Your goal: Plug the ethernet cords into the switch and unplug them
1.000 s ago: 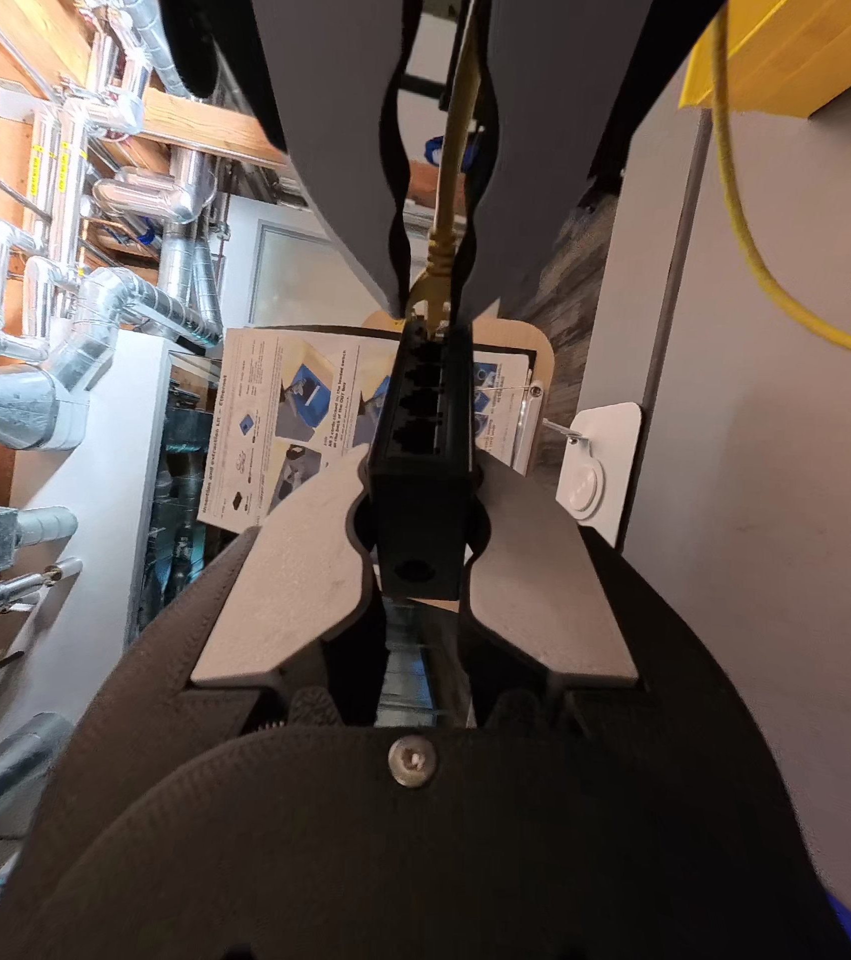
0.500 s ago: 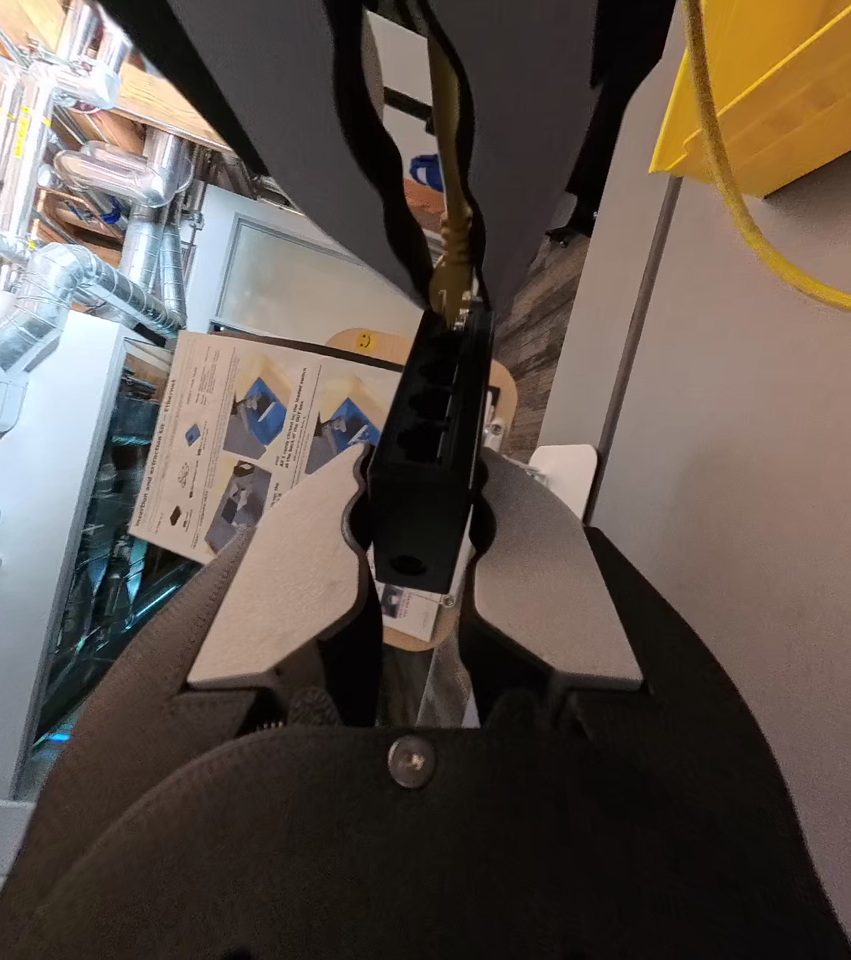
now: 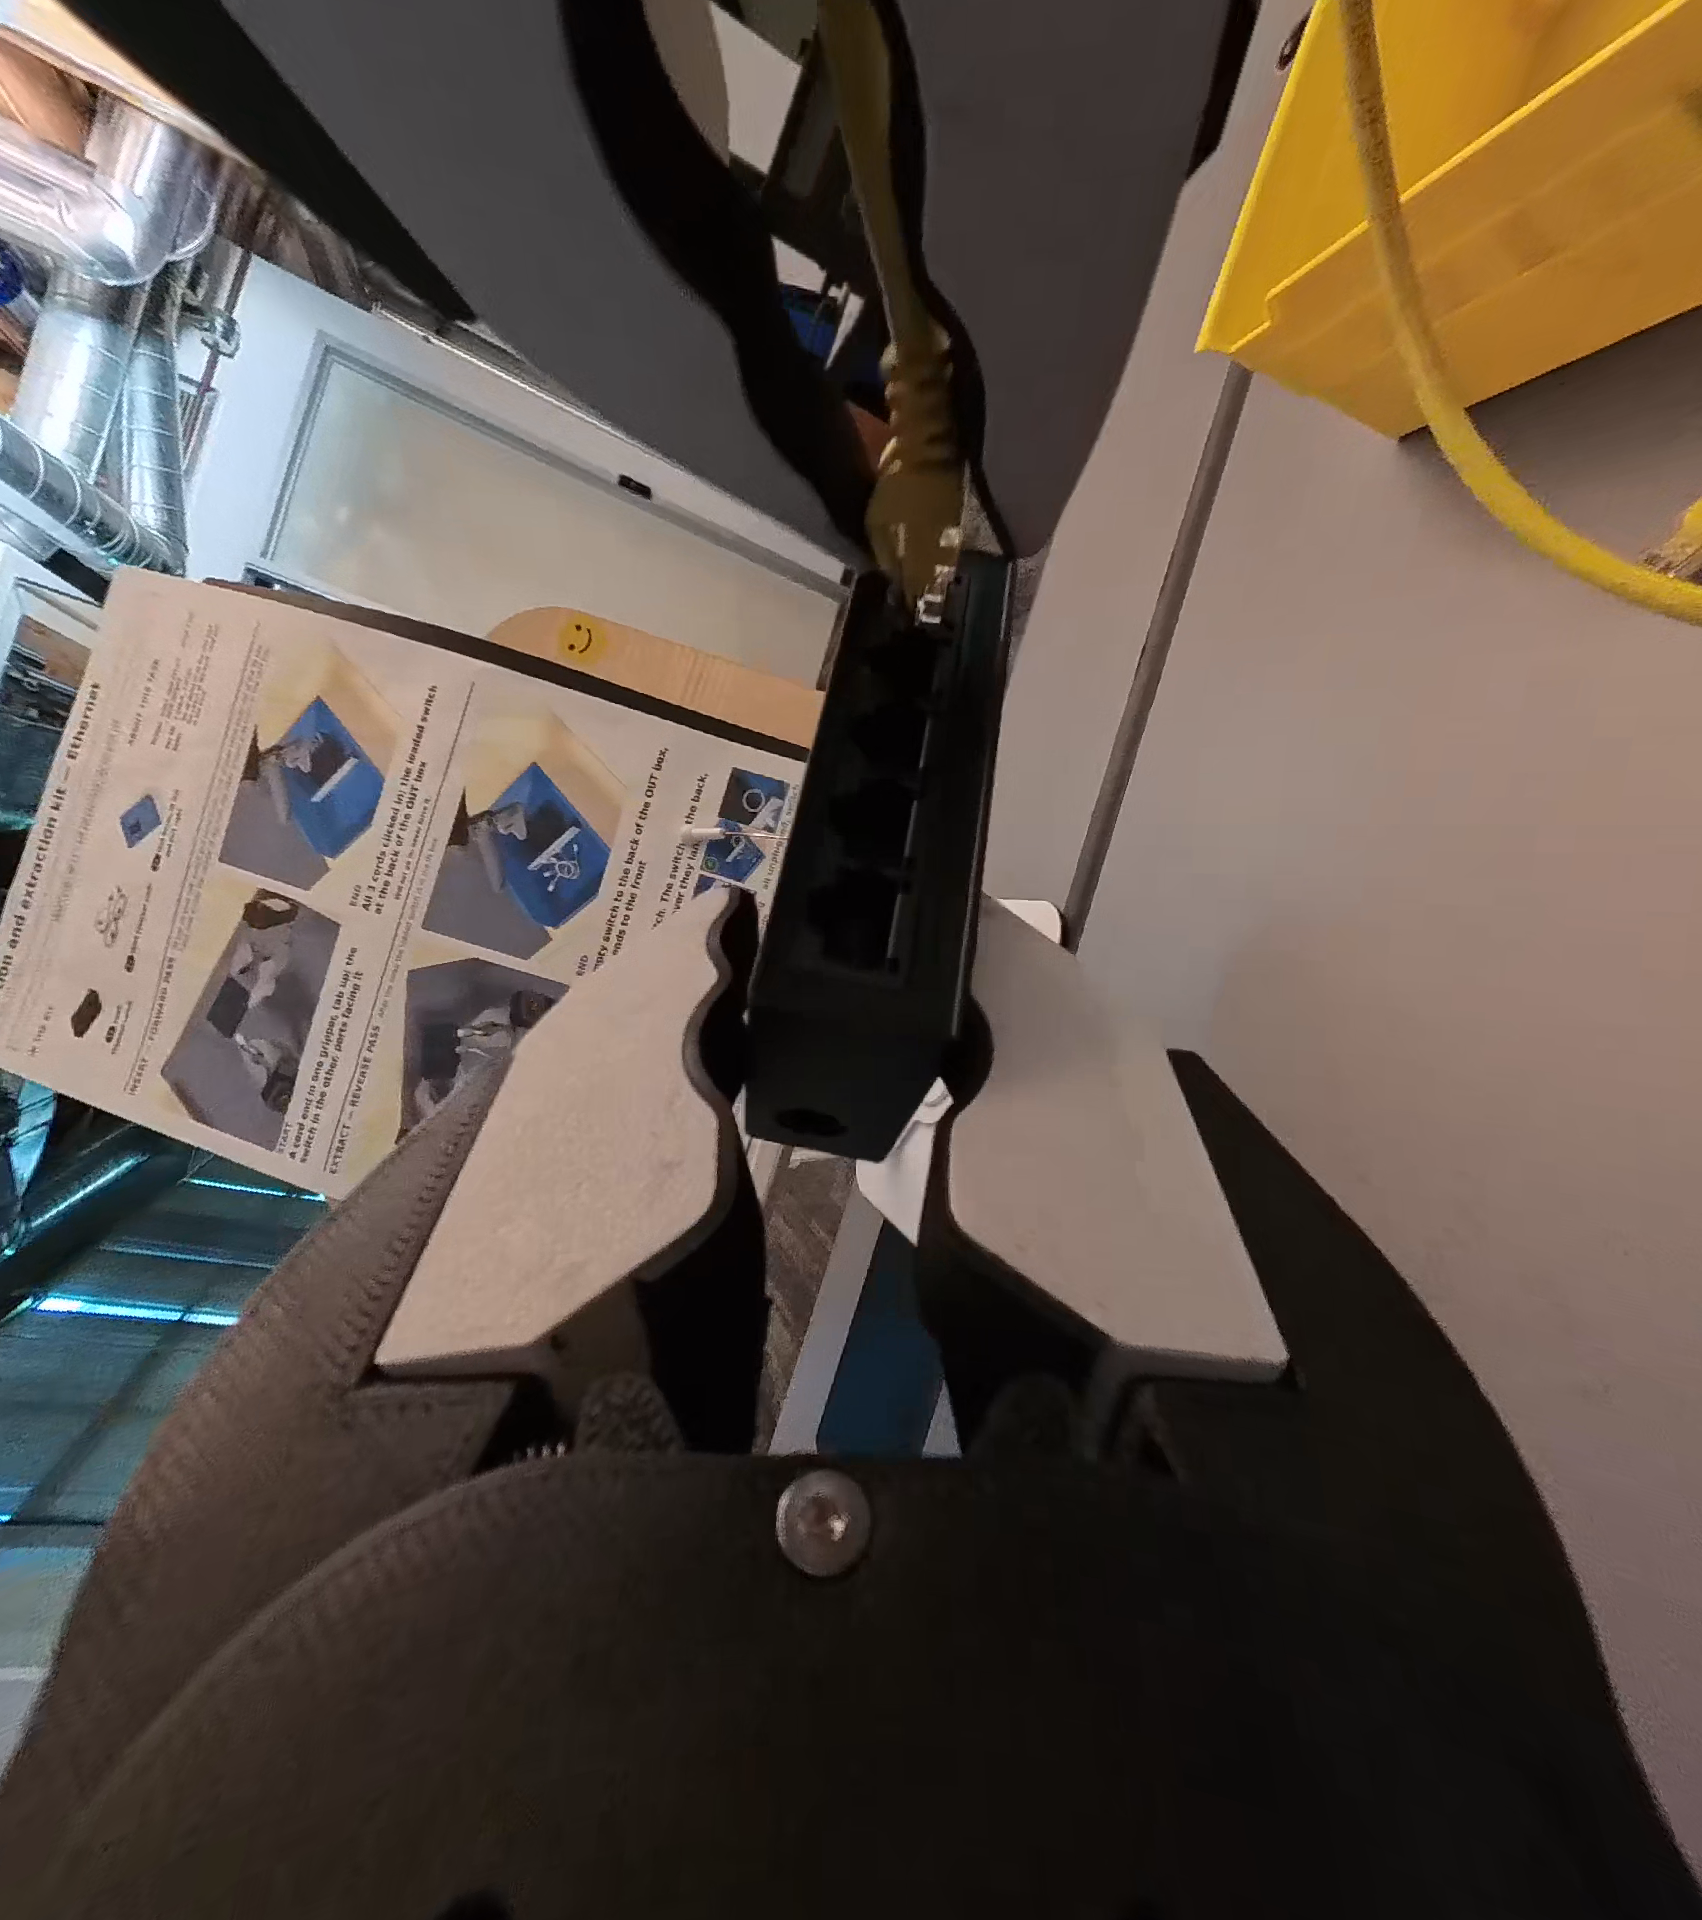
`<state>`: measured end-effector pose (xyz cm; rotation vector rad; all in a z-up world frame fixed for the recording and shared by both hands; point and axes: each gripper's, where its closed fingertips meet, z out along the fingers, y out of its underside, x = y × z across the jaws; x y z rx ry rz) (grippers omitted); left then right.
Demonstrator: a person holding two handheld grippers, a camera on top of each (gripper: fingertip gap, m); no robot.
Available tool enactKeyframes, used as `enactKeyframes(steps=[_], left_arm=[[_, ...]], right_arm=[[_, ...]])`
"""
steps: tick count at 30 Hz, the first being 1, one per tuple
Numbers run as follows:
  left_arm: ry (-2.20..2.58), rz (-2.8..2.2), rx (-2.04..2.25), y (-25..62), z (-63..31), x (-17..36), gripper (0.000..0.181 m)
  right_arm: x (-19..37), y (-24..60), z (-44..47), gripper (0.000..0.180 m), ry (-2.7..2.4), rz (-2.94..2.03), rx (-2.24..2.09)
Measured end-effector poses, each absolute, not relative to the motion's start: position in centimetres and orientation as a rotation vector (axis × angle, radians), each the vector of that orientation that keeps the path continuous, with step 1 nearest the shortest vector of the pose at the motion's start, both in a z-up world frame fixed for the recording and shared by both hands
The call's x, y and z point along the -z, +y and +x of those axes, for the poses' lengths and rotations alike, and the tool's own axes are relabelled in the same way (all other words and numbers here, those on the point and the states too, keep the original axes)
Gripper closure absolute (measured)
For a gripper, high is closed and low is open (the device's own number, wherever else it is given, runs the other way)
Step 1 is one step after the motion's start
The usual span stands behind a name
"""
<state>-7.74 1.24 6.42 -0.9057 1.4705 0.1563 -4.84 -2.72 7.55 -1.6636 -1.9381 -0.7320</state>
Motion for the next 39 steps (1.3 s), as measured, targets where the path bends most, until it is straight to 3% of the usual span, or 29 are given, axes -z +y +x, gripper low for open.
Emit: enactKeyframes(steps=[20, 33, 39], left_arm=[[1.495, -0.99, -0.031, 1.7, -6.8, -4.3, 0.145], [1.413, -0.937, -0.038, 0.6, -7.2, -6.6, 0.148], [1.196, -0.703, -0.063, -1.1, -8.4, -10.5, 0.126]], right_arm=[[-5.8, -3.4, -4.6, 0.163, -1.882, -1.786, 0.474], [-8.6, -4.1, -5.2, 0.163, -1.769, -1.71, 0.506], [-11.2, -5.6, -7.9, 0.164, -1.717, -1.439, 0.552]])
